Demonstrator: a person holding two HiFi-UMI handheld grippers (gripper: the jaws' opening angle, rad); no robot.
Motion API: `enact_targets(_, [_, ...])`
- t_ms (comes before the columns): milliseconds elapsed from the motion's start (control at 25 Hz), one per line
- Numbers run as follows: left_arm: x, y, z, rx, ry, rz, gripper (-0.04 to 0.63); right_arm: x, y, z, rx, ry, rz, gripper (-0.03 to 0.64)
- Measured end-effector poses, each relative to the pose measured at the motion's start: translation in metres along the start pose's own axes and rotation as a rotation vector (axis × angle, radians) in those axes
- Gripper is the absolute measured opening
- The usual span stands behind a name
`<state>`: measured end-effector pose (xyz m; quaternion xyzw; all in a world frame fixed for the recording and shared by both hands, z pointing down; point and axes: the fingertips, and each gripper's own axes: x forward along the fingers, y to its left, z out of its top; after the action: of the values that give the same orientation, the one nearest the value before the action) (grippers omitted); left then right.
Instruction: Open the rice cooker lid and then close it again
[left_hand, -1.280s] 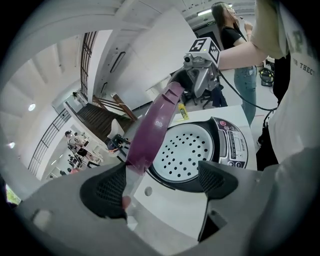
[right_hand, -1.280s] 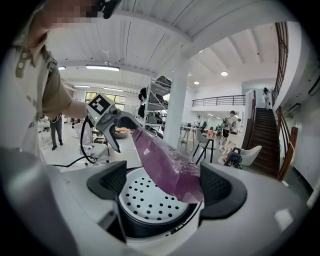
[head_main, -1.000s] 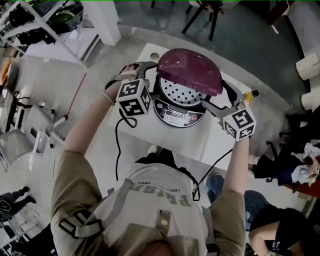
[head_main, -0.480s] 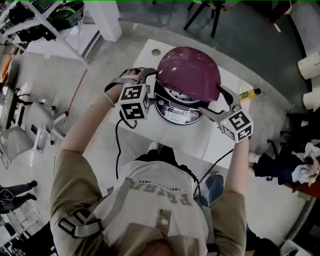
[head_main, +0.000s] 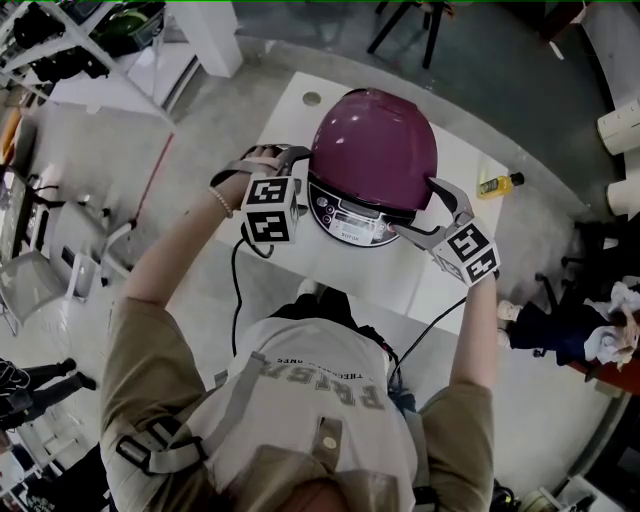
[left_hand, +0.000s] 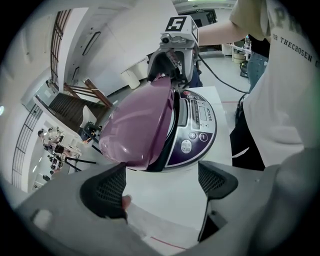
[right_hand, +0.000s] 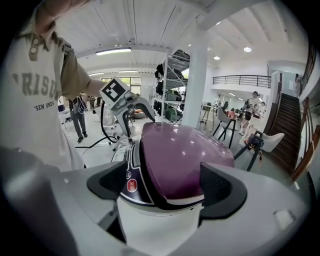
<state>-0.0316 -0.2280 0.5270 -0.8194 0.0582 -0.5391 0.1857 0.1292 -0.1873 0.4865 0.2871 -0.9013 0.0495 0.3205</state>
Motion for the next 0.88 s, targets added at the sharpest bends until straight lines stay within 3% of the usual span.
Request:
enact_targets(480, [0.020, -0.016, -0.012, 0.031, 0.055, -0.067, 0.462, 0.014, 0.010, -0.024, -0.026, 0.093, 0.064, 0.433])
enact_targets(880, [0.023, -0.017, -0.015, 0.058, 0.082, -0.079, 0.462, 0.014, 0.013, -0.026, -0.034, 0.114, 0.101, 0.433])
